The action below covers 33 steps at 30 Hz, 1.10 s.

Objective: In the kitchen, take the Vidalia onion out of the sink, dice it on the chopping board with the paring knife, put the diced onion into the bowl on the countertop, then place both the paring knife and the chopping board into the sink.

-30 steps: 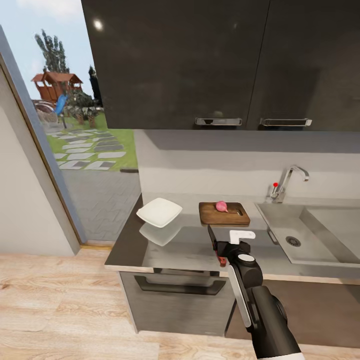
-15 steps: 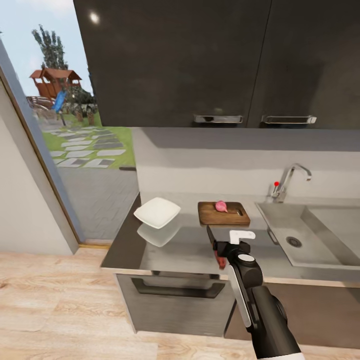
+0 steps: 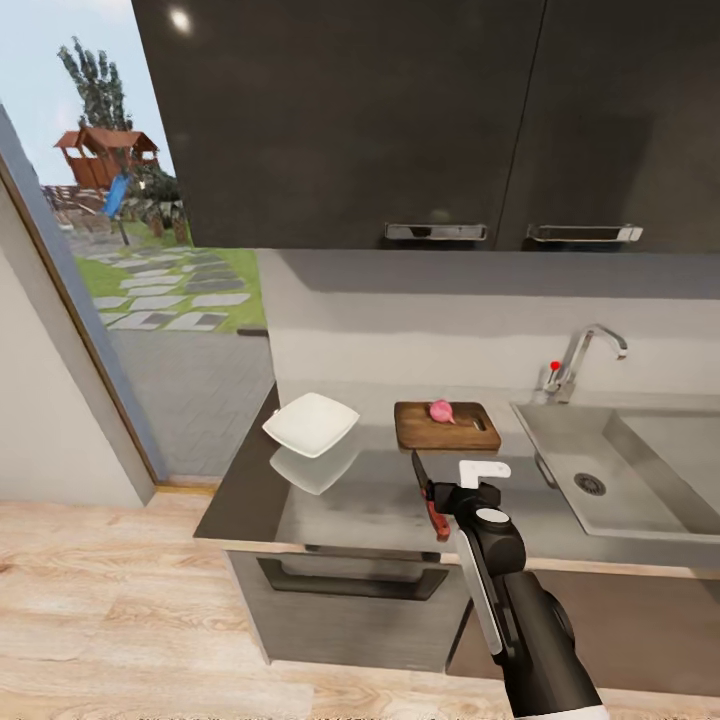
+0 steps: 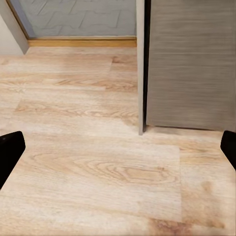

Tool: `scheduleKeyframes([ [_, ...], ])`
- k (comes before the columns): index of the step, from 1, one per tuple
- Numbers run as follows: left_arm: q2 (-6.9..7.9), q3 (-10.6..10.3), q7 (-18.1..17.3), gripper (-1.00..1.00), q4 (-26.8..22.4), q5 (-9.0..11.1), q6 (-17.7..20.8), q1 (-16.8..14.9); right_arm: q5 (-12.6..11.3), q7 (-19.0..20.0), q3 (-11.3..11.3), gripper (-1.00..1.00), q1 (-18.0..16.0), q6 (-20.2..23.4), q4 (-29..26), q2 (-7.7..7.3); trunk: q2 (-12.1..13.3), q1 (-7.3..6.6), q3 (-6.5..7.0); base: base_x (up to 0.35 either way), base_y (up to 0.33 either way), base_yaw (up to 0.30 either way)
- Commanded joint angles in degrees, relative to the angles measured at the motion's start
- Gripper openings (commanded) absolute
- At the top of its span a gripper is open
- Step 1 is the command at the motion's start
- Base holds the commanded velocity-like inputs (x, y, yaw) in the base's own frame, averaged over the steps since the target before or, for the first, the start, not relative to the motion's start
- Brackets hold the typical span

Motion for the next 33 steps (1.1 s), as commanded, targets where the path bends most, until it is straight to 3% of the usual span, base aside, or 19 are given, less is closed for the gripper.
scheduleKeyframes([
  [1, 0.05, -0.49, 0.25, 1.0, -0.13, 0.39, -0.06, 0.02, 0.31, -0.1, 0.07, 1.0, -0.05, 0.4, -0.05, 0.01, -0.12, 0.03, -0.19, 0.001, -0.001, 0.0],
  [33, 0.05, -0.49, 0.26, 1.0, -0.12, 0.39, -0.06, 0.02, 0.31, -0.1, 0.07, 1.0, -0.05, 0.39, 0.57, 0.01, -0.12, 0.03, -2.62, 0.0, 0.0, 0.0],
])
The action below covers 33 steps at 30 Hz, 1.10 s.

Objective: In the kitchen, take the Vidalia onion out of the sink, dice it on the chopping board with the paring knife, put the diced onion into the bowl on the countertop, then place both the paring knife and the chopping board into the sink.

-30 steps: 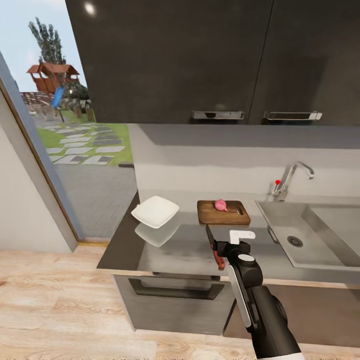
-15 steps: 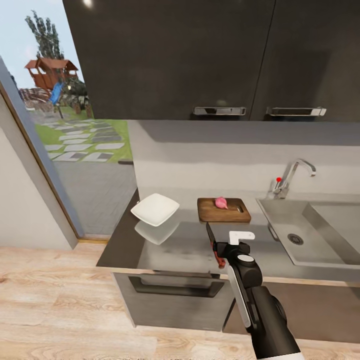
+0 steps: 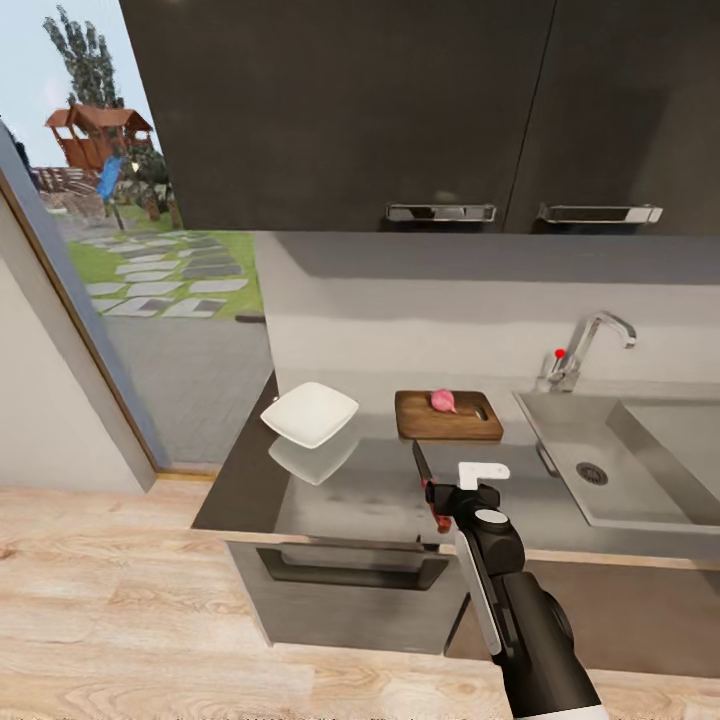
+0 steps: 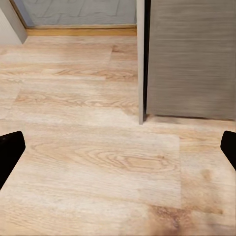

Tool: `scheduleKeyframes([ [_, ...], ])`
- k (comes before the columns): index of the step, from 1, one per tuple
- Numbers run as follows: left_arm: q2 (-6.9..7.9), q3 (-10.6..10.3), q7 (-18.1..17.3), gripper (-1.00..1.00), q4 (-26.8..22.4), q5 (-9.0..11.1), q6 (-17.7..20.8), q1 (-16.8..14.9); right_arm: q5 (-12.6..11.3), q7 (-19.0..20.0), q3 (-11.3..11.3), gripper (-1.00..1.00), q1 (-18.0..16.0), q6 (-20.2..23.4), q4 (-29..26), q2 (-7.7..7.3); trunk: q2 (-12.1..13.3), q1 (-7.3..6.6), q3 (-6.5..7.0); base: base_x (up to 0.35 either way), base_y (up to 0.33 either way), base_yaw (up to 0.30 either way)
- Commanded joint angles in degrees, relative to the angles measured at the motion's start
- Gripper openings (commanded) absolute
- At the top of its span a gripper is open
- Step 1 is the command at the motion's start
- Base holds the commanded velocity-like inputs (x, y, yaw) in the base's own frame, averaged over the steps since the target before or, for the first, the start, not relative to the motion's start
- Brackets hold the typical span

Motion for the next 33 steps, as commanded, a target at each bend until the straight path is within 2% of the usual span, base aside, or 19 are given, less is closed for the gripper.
scheduleKeyframes([
  [1, 0.05, -0.49, 0.25, 1.0, -0.13, 0.38, -0.06, 0.02, 0.31, -0.1, 0.07, 1.0, -0.05, 0.4, -0.05, 0.01, -0.12, 0.03, -0.19, 0.0, 0.0, 0.0],
  [18, 0.05, -0.49, 0.25, 1.0, -0.13, 0.39, -0.06, 0.02, 0.31, -0.1, 0.07, 1.0, -0.05, 0.37, -0.04, 0.01, -0.12, 0.03, -1.55, 0.001, 0.001, 0.0],
  [33, 0.05, -0.49, 0.25, 1.0, -0.13, 0.38, -0.06, 0.02, 0.31, -0.1, 0.07, 1.0, -0.05, 0.39, -0.05, 0.01, -0.12, 0.03, -2.76, 0.068, 0.052, 0.0],
])
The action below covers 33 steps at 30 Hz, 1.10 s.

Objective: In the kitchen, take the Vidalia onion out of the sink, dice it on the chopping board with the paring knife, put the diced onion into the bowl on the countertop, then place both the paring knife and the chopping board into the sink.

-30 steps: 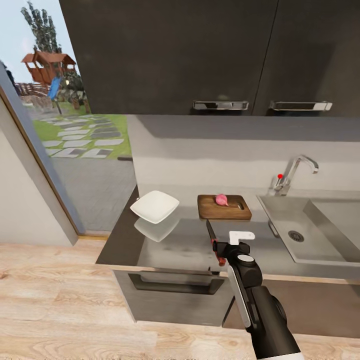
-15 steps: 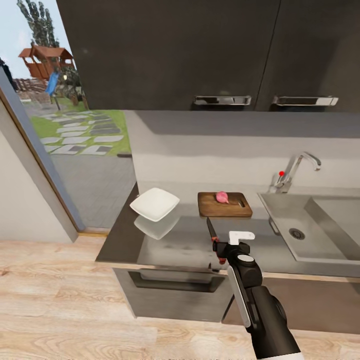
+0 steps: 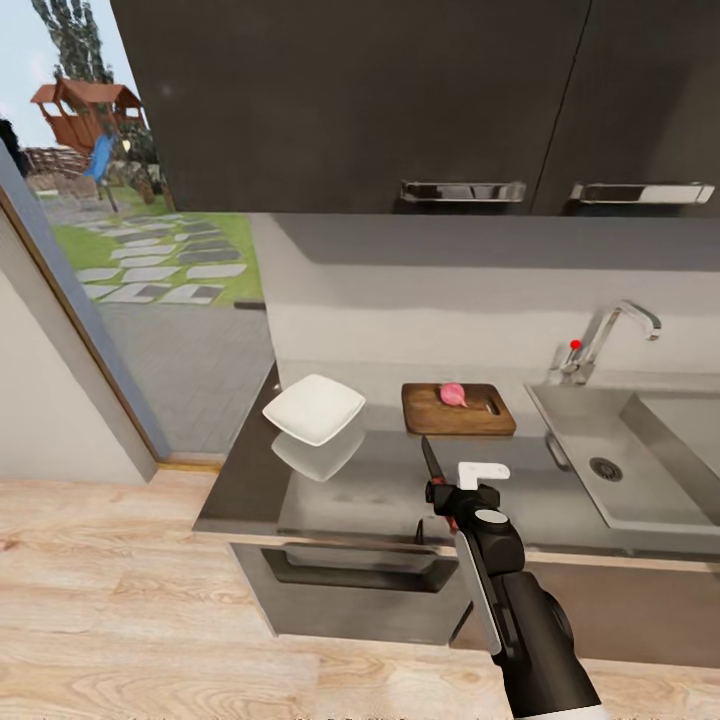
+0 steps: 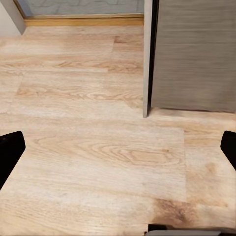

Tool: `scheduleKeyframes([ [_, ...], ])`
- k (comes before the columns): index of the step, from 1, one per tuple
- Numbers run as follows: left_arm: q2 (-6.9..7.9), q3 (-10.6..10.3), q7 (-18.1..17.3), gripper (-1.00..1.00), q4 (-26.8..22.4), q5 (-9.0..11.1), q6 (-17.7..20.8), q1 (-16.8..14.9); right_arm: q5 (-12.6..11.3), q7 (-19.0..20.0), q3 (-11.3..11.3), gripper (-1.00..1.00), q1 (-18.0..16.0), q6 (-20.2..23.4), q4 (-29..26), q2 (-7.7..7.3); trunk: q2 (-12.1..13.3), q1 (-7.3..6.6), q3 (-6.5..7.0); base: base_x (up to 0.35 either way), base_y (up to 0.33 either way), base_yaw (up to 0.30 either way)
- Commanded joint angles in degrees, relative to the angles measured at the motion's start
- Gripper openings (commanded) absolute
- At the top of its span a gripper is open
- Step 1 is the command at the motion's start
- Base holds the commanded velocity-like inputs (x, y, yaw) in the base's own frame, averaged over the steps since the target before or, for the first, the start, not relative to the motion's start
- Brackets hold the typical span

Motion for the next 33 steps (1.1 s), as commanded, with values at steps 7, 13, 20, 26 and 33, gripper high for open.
scheduleKeyframes([
  [7, 0.04, -0.49, 0.25, 1.0, -0.13, 0.39, -0.06, 0.03, 0.31, -0.09, 0.07, 1.0, -0.05, 0.4, -0.05, 0.01, -0.11, 0.03, -0.66, 0.003, 0.002, 0.0],
  [13, 0.04, -0.49, 0.25, 1.0, -0.13, 0.39, -0.06, 0.03, 0.31, -0.09, 0.07, 1.0, -0.05, 0.38, -0.05, 0.01, -0.11, 0.03, -1.15, 0.0, 0.0, 0.0],
  [20, -0.01, -0.49, 0.25, 1.0, -0.13, 0.39, -0.06, 0.03, 0.31, -0.09, 0.07, 1.0, -0.05, 0.4, -0.05, 0.01, -0.11, 0.03, -1.71, 0.0, 0.0, 0.0],
  [26, 0.0, -0.49, 0.25, 1.0, -0.13, 0.39, -0.06, 0.03, 0.31, -0.09, 0.07, 1.0, -0.05, 0.4, -0.05, 0.01, -0.11, 0.03, -2.19, 0.0, 0.0, 0.0],
  [33, 0.0, -0.49, 0.25, 1.0, -0.13, 0.39, -0.06, 0.03, 0.31, -0.09, 0.07, 1.0, -0.04, 0.41, -0.05, 0.01, -0.11, 0.03, -2.75, 0.0, 0.0, 0.0],
])
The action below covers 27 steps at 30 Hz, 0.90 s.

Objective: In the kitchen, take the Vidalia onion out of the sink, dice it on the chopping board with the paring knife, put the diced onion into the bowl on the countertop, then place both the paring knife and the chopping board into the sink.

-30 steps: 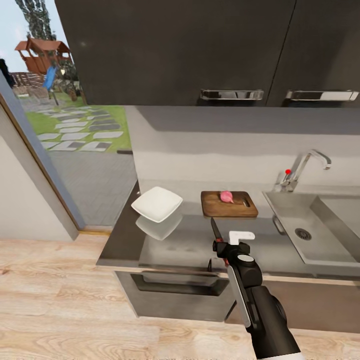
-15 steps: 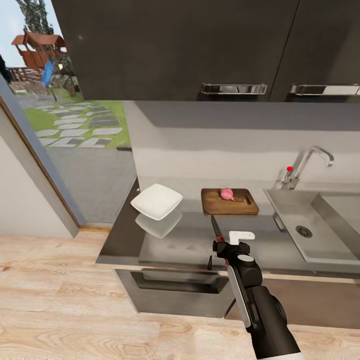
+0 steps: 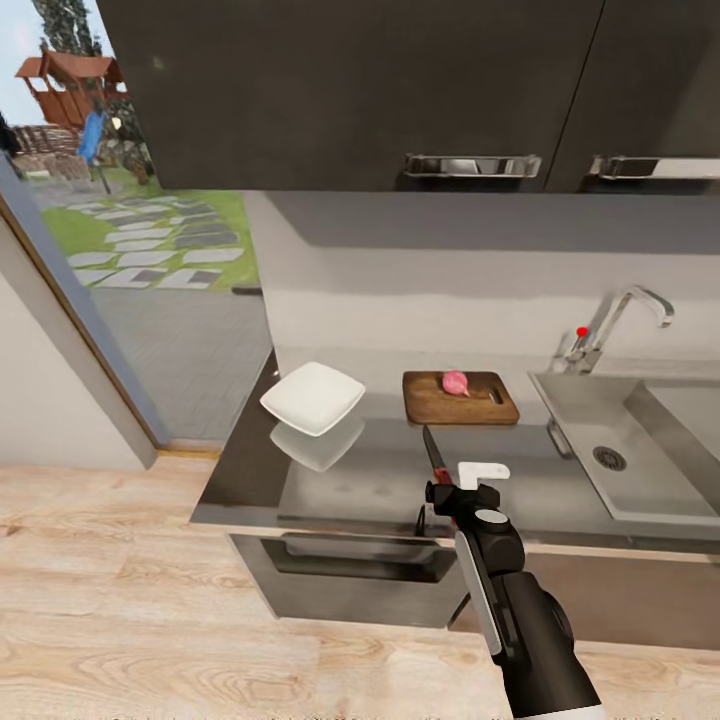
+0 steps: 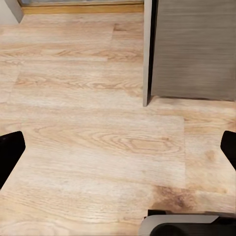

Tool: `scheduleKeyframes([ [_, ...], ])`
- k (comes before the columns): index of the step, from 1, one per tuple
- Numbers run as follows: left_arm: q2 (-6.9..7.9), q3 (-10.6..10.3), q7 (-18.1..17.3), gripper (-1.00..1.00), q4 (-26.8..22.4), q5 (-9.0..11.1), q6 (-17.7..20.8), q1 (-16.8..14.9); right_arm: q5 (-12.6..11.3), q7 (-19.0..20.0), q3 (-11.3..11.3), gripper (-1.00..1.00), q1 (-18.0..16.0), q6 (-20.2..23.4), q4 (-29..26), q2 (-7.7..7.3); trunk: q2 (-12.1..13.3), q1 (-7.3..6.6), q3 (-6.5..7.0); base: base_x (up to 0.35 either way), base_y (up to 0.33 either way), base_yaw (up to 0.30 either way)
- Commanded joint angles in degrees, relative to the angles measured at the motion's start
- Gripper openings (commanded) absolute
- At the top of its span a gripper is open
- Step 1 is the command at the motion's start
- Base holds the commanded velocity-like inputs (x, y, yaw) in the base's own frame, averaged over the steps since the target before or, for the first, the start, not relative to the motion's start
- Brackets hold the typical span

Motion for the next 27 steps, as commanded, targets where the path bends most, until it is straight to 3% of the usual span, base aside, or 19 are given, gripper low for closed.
scheduleKeyframes([
  [1, 0.05, -0.49, 0.25, 1.0, -0.13, 0.38, -0.06, 0.03, 0.31, -0.1, 0.07, 1.0, -0.05, 0.4, -0.05, 0.01, -0.11, 0.03, -0.18, 0.0, 0.0, 0.0],
  [27, 0.05, -0.49, 0.25, 1.0, -0.13, 0.38, -0.06, 0.03, 0.31, -0.1, 0.07, 1.0, -0.05, 0.38, -0.05, 0.01, -0.11, 0.03, -1.32, 0.0, 0.0, 0.0],
])
